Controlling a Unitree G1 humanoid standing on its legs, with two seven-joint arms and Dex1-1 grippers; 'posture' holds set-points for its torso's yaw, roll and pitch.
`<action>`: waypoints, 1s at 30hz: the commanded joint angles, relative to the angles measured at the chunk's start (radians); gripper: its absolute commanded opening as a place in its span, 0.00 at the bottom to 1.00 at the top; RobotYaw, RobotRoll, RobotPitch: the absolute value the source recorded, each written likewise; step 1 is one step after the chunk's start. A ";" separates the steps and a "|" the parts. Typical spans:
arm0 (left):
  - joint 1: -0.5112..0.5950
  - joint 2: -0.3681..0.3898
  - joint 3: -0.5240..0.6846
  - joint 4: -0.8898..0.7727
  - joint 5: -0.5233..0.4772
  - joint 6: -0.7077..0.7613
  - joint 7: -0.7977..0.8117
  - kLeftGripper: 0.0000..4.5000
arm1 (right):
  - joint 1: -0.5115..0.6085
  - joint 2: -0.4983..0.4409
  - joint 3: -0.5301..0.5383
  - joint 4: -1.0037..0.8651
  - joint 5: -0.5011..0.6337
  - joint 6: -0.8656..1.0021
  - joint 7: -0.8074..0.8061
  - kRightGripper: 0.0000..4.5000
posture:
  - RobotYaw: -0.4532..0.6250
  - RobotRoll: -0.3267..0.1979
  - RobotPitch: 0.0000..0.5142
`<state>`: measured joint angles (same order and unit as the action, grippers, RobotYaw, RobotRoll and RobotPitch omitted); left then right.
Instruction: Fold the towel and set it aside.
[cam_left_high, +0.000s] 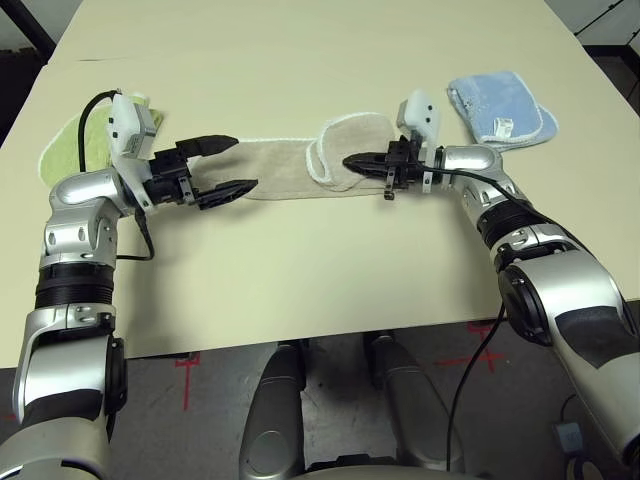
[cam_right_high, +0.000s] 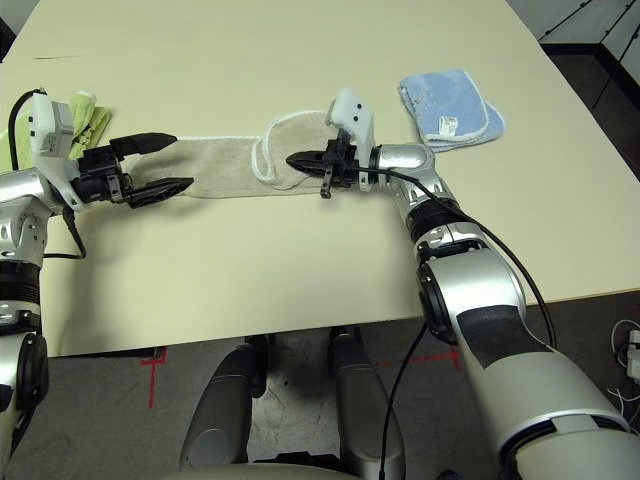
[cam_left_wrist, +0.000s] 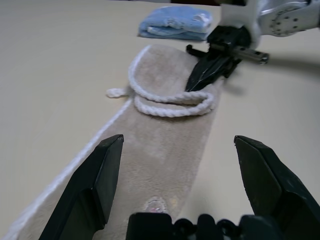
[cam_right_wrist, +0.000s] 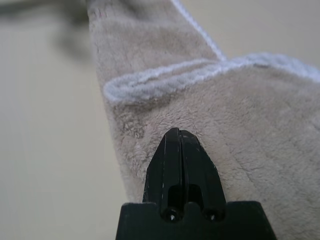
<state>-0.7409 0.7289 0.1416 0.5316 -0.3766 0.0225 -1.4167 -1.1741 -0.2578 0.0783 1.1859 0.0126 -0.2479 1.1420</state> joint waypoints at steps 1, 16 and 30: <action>-0.019 0.016 -0.016 0.038 0.020 -0.033 -0.026 1.00 | 0.008 -0.009 0.019 0.029 -0.036 0.023 -0.006 0.01 | 0.50 0.62 0.52; -0.065 -0.018 -0.029 0.129 0.047 -0.087 -0.016 1.00 | -0.063 -0.028 -0.196 -0.022 0.142 0.089 -0.103 0.01 | 0.44 0.62 0.50; -0.073 -0.024 -0.036 0.150 0.050 -0.087 -0.015 1.00 | -0.072 0.053 -0.116 0.054 0.015 0.250 -0.409 0.01 | 0.47 0.62 0.52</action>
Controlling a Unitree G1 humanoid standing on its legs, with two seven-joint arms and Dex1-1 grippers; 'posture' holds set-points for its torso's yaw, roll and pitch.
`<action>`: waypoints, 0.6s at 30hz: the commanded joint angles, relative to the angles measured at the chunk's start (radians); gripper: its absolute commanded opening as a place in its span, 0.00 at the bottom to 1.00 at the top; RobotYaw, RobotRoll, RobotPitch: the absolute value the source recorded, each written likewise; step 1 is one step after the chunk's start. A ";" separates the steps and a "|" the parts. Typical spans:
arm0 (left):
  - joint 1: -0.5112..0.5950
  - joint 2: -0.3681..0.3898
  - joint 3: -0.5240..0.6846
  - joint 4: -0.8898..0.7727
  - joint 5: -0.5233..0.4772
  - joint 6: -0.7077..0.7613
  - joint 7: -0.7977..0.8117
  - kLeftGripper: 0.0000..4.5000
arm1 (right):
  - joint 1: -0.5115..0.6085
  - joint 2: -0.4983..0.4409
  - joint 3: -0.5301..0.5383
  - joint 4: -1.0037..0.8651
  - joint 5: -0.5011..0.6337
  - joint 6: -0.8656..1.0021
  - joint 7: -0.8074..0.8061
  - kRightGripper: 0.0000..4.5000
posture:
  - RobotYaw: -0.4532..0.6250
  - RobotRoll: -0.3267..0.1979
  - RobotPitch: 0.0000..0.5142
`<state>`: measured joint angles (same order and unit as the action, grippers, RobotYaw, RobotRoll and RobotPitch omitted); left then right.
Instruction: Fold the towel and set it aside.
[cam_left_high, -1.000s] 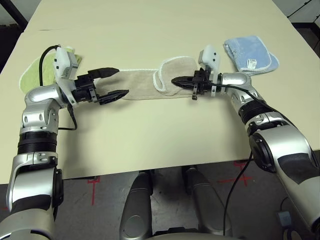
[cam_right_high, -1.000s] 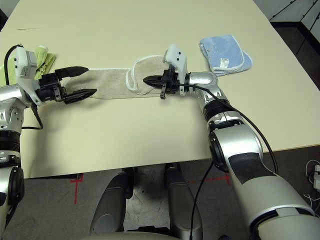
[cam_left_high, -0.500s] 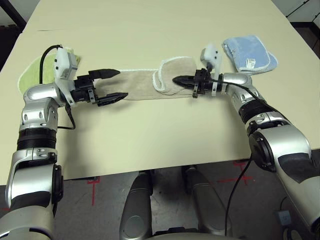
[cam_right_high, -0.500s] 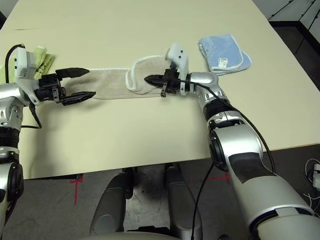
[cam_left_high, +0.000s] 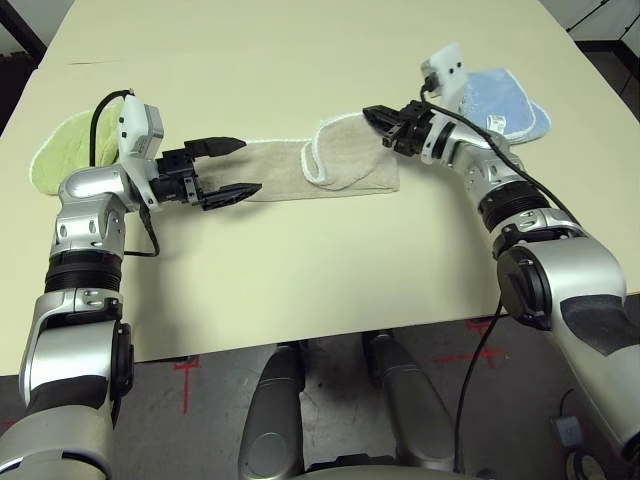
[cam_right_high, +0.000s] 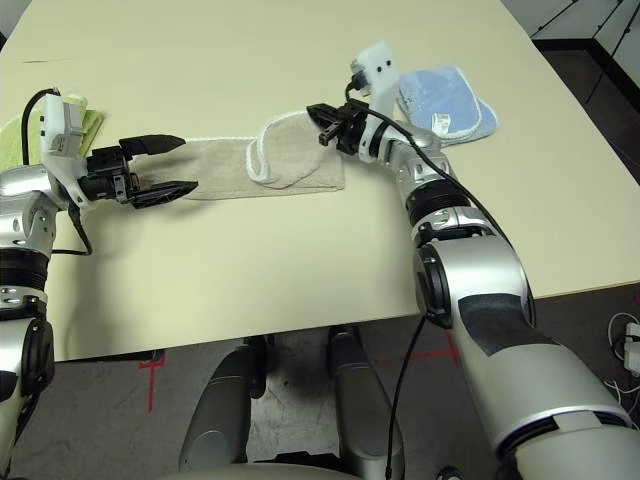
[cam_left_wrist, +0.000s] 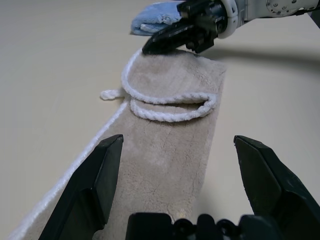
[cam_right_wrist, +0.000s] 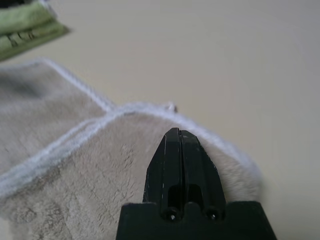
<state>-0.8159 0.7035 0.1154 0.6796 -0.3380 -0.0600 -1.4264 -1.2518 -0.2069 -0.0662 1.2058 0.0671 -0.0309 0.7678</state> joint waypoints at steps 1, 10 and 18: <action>0.003 0.001 -0.009 0.002 0.011 -0.005 -0.005 1.00 | 0.010 0.003 0.037 0.038 -0.052 0.037 -0.043 0.01 | 0.47 0.62 0.52; 0.000 0.004 -0.004 0.026 0.014 -0.020 -0.008 1.00 | 0.036 -0.022 0.004 0.019 -0.021 -0.021 0.021 0.01 | 0.46 0.62 0.52; -0.036 -0.017 0.005 0.068 0.030 -0.024 0.076 1.00 | 0.114 -0.169 -0.112 -0.231 0.188 -0.101 0.452 0.01 | 0.44 0.62 0.50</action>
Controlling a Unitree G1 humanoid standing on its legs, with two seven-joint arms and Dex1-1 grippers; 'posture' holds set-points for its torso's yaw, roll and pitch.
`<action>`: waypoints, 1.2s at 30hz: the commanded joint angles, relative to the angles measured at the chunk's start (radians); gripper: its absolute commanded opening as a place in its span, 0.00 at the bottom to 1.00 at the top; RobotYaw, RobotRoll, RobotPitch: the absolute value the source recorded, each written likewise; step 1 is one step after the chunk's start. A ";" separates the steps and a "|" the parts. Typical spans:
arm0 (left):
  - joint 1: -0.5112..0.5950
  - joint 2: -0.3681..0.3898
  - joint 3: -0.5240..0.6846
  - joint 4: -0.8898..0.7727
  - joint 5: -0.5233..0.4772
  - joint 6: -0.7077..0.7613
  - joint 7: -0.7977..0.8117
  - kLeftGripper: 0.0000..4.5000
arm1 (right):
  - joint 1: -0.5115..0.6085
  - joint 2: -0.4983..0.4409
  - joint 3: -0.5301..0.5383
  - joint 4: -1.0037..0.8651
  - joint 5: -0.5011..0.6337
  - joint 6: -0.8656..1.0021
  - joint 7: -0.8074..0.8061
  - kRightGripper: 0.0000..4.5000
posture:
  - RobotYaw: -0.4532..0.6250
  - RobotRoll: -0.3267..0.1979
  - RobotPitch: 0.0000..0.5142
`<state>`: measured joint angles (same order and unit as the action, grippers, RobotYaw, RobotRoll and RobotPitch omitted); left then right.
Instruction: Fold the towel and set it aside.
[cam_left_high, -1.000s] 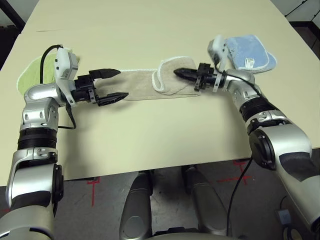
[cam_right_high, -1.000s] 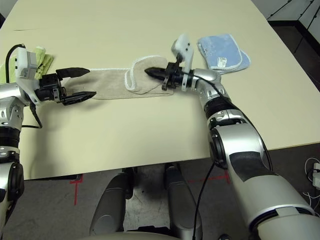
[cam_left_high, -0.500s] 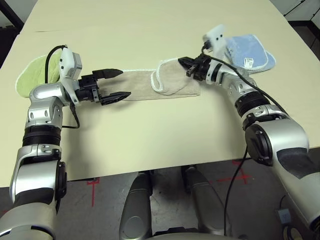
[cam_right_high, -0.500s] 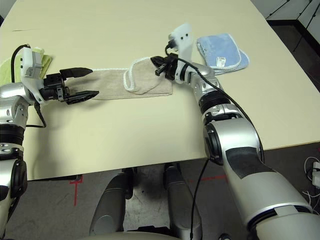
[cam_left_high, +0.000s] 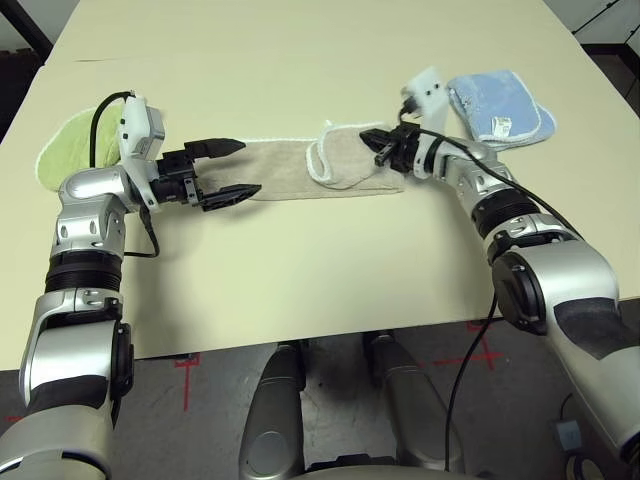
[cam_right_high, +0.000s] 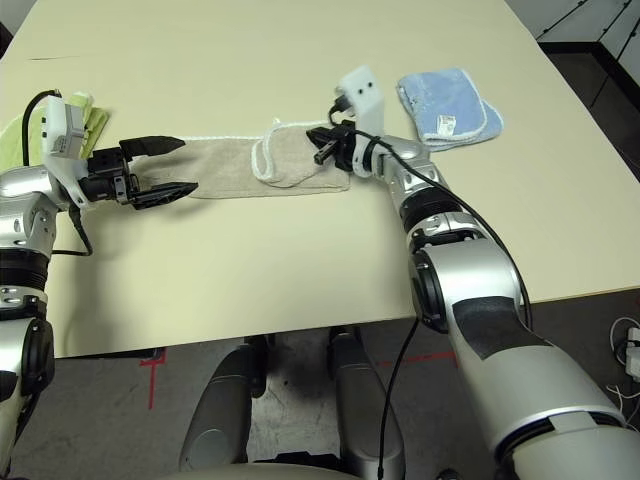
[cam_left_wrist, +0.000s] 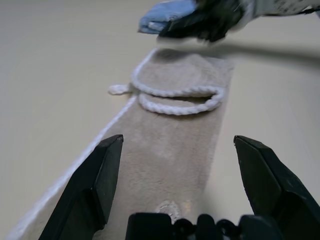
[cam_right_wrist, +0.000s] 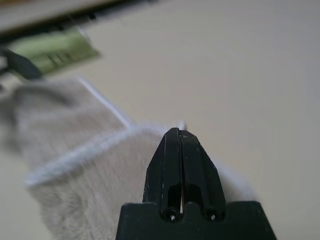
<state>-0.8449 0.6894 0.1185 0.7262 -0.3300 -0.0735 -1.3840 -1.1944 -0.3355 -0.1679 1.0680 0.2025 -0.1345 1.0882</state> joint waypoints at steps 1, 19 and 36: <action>-0.009 -0.004 0.001 0.023 0.026 -0.005 0.051 1.00 | 0.079 -0.059 -0.006 -0.134 0.067 0.018 0.169 0.01 | 0.44 0.62 0.50; -0.005 -0.003 -0.006 -0.010 0.029 0.059 0.103 1.00 | 0.253 -0.229 0.121 -0.277 0.040 -0.012 0.454 0.01 | 0.44 0.62 0.50; -0.287 0.092 0.023 -0.043 0.018 0.580 0.323 1.00 | 0.292 -0.235 0.125 -0.336 0.041 -0.023 0.417 0.98 | 0.46 0.62 0.51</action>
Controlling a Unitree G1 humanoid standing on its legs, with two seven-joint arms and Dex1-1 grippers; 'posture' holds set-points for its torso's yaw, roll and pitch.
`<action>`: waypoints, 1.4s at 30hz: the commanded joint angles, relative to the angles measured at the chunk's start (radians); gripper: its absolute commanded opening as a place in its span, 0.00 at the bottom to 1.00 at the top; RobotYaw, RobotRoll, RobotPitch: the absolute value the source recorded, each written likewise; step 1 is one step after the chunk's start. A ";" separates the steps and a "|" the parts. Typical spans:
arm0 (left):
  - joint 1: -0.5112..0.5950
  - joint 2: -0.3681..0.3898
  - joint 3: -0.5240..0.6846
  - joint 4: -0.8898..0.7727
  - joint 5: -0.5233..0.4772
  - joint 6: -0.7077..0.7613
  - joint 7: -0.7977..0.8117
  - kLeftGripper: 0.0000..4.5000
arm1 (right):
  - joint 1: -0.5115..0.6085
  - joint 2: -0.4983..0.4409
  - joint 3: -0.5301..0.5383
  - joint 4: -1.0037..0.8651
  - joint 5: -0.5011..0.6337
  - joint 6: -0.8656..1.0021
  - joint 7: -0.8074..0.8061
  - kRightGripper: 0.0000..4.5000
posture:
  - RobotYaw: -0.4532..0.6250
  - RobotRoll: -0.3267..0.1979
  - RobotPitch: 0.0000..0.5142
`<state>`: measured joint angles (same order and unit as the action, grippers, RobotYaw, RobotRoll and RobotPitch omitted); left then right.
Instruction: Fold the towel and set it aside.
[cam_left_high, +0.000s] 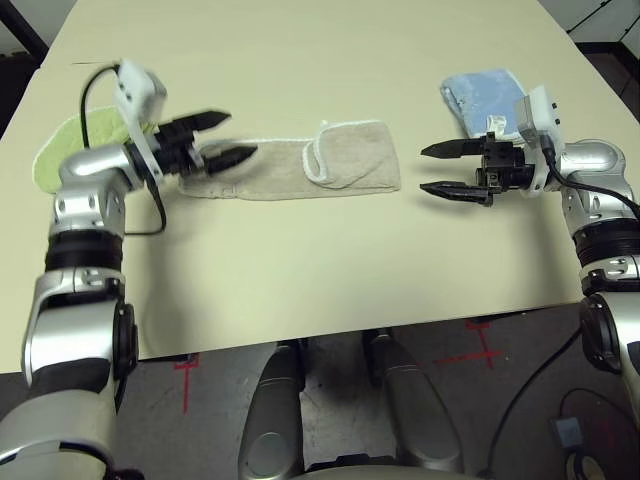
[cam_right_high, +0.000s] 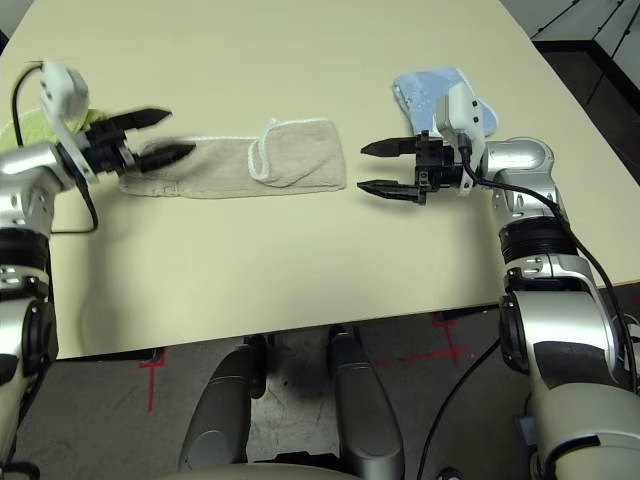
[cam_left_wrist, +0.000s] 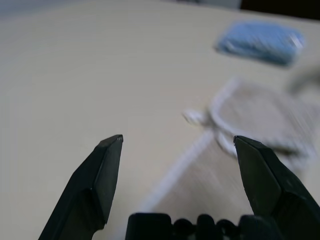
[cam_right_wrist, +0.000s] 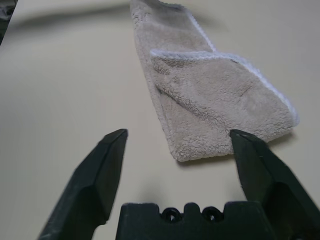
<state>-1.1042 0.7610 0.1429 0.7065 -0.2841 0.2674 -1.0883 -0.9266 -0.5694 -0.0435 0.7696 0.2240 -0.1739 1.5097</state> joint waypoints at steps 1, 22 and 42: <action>-0.048 0.032 -0.002 -0.046 -0.048 0.355 0.030 1.00 | 0.028 0.001 0.001 -0.048 0.023 0.022 -0.008 0.98 | 0.46 0.62 0.51; 0.293 0.245 0.132 -0.368 -0.225 1.111 0.141 1.00 | 0.080 0.007 0.010 -0.170 0.049 0.095 -0.051 0.98 | 0.46 0.62 0.54; 0.291 0.081 0.337 -0.334 -0.278 1.331 0.403 1.00 | 0.093 0.015 0.017 -0.220 0.055 0.124 -0.073 0.98 | 0.44 0.62 0.53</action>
<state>-0.8094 0.8532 0.4620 0.3649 -0.5632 1.5807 -0.7095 -0.8515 -0.5502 -0.0351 0.5703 0.2661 -0.0549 1.4338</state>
